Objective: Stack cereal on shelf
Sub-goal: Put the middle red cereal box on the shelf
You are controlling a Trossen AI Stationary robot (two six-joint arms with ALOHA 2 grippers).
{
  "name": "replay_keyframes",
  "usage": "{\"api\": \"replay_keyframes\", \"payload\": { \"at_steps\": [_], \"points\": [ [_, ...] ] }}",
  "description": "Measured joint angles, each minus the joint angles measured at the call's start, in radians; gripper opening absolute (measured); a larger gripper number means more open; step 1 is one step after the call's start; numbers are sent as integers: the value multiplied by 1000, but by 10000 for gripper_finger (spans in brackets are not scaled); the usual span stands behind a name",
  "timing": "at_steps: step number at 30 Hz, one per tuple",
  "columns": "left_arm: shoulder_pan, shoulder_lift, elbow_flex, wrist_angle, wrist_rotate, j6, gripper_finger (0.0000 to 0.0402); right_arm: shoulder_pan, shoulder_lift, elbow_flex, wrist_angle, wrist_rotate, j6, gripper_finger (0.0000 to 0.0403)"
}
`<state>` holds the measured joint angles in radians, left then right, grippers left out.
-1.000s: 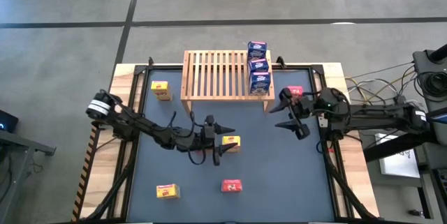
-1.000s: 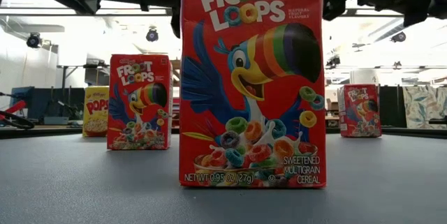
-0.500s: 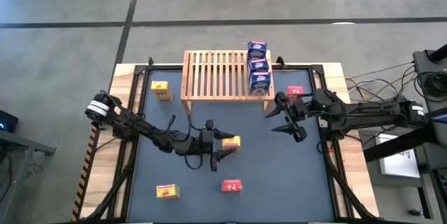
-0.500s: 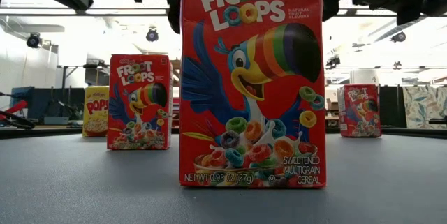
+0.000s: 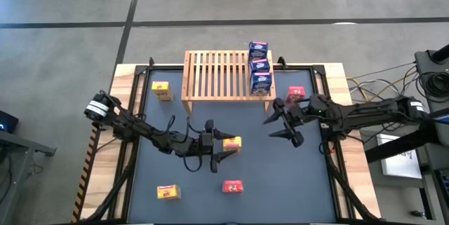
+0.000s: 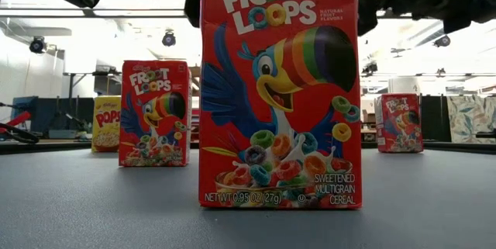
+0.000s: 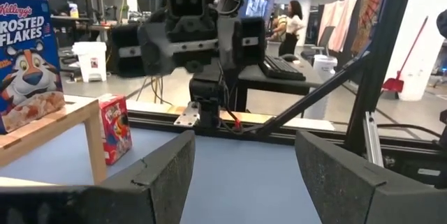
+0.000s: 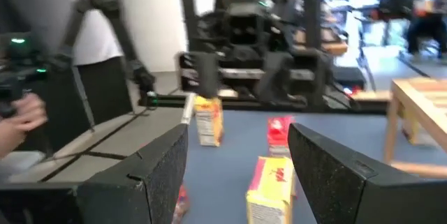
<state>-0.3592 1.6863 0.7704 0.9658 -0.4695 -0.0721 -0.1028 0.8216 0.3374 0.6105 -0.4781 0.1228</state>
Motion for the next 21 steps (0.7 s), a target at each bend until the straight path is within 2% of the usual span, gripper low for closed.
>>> {"api": "replay_keyframes", "payload": {
  "at_steps": [6, 21],
  "points": [
    [1, 0, 0, 0, -1, -25, 231, 19, 12, 18, 2, 0, 10, 235],
    [8, 0, 0, -2, -2, -28, 231, 92, -111, 12, -109, 7, 9, 235]
  ]
}}
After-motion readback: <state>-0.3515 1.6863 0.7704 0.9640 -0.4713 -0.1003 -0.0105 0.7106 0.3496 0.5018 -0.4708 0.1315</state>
